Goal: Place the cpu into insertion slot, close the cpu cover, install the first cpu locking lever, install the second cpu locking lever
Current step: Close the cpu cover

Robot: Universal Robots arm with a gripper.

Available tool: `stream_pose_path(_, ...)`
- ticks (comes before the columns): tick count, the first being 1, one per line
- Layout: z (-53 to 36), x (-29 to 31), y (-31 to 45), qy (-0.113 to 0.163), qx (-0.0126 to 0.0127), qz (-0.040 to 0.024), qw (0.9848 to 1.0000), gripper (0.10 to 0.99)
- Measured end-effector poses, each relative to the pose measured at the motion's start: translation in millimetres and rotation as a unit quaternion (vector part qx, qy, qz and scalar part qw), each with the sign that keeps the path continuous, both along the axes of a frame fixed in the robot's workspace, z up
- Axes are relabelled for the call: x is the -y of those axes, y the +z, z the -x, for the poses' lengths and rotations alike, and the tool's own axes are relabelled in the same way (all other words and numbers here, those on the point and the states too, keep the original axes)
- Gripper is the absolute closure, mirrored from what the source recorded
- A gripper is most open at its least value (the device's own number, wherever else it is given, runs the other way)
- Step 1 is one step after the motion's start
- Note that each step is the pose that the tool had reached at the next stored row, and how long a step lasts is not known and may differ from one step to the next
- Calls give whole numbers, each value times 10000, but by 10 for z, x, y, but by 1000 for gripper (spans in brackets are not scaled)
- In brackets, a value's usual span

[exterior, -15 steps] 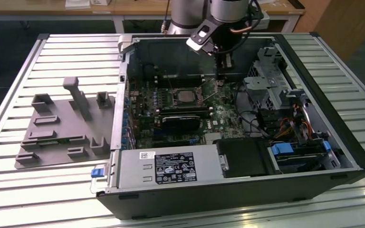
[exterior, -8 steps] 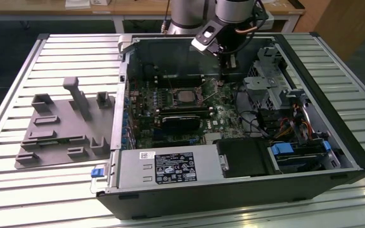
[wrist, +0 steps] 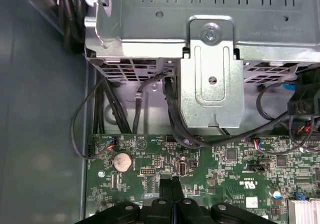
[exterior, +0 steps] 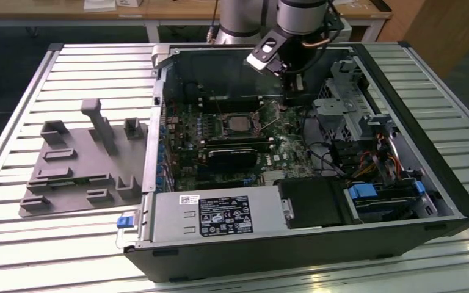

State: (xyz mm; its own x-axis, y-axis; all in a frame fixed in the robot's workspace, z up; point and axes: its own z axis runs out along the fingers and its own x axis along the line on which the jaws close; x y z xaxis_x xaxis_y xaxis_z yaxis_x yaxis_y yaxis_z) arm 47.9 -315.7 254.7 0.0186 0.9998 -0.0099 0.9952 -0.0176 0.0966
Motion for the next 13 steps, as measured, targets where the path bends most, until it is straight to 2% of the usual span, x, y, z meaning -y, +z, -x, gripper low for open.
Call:
stream_pose_path(7, -13, 0, -105, -1, -3, 6, 10000, 980)
stream_pose_path(13, -17, 0, -182, -1, -22, 15, 10000, 980)
